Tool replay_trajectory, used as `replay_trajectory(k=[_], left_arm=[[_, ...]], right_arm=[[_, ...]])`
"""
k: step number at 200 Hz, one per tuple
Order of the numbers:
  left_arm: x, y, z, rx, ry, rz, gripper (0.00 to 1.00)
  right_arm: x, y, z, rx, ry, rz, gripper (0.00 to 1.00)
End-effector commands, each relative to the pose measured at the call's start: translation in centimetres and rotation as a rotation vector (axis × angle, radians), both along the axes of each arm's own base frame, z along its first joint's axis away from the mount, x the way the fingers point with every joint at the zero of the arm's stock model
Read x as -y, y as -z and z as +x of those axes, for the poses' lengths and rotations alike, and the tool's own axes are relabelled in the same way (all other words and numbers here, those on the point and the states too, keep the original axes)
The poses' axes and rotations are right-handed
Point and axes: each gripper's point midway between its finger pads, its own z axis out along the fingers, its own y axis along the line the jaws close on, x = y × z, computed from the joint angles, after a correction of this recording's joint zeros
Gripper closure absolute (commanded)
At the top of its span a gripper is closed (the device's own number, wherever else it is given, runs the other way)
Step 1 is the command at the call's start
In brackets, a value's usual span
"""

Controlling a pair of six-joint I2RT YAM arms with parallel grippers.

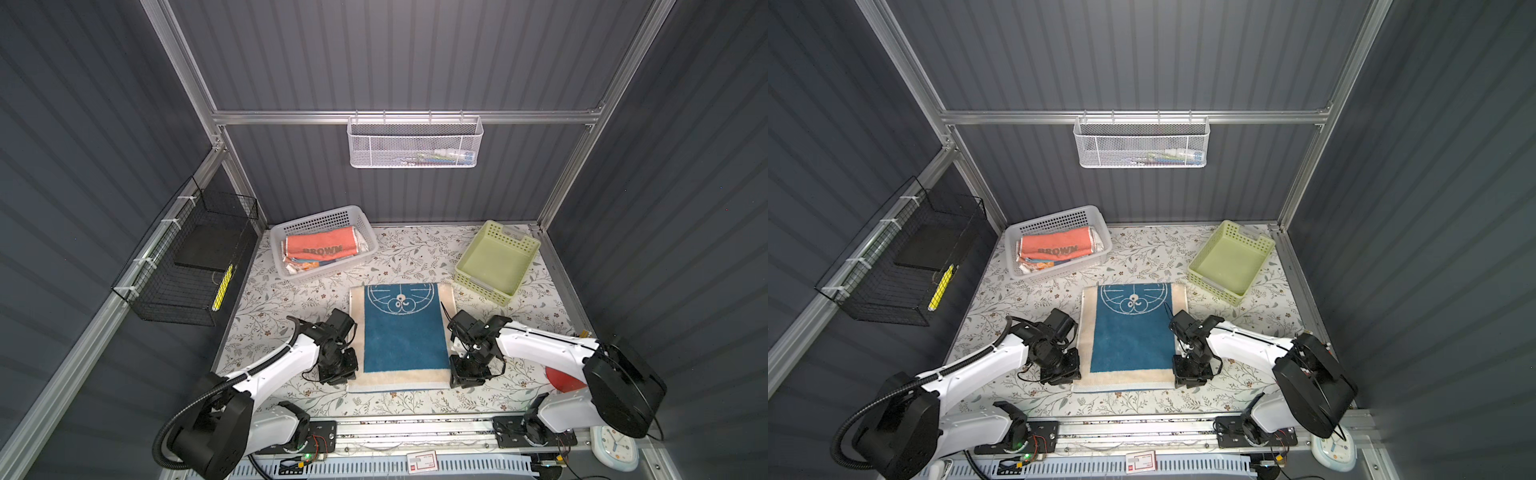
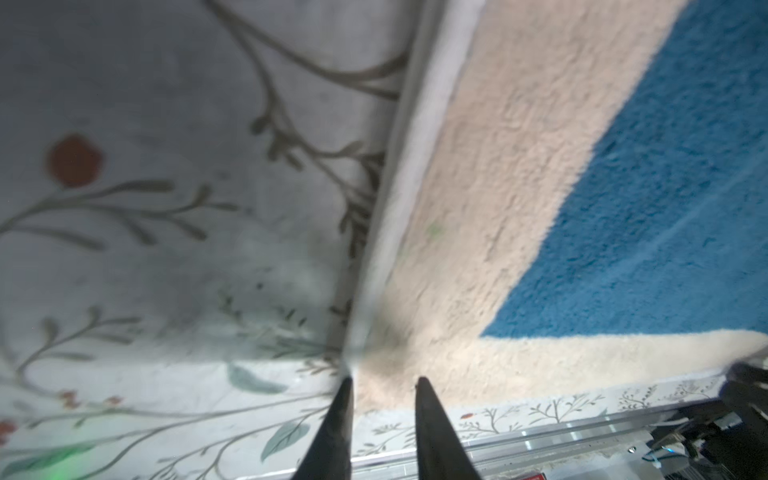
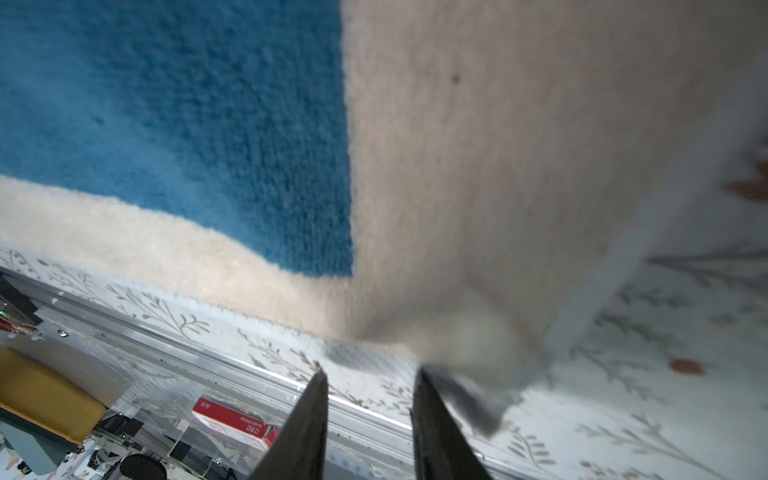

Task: Fold and stack the towels

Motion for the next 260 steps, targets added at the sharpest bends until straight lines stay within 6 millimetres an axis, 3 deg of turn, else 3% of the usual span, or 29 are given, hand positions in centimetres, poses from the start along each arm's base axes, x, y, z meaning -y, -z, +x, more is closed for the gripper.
replay_trajectory(k=[1,23,46,92,116,121,145,195,260], left_arm=[[-0.9,-2.4,1.3,0.020,0.029,0.086,0.63],[1.2,-4.3,6.2,0.127,0.123,0.086,0.49],[4.1,-5.2,12.4,0.239,0.206,0.066,0.45],[4.1,-4.0,23.7,0.369,0.167,0.053,0.42],[2.4,-2.6,26.8,0.382,0.143,0.072,0.39],[2.4,-3.5,28.1,0.415,0.138,0.068,0.39],[1.4,-2.7,29.7,0.424,0.124,0.064,0.38],[1.1,-1.3,31.0,0.424,0.111,0.009,0.36],[2.7,0.3,29.9,0.376,0.111,-0.105,0.51]], right_arm=[[0.6,-2.9,2.3,0.106,-0.019,-0.065,0.59],[-0.5,-6.1,7.0,0.222,-0.052,-0.059,0.56],[-1.5,-7.1,12.6,0.304,-0.062,-0.058,0.57],[-1.8,-4.9,23.3,0.403,-0.034,-0.091,0.55],[-1.0,-3.9,26.8,0.424,-0.027,-0.126,0.54],[-0.8,-3.6,27.3,0.422,-0.025,-0.135,0.53],[0.8,-2.9,28.8,0.425,0.000,-0.163,0.49],[3.4,-0.9,30.2,0.395,0.038,-0.181,0.43],[0.8,-0.2,31.1,0.382,0.043,-0.036,0.41]])
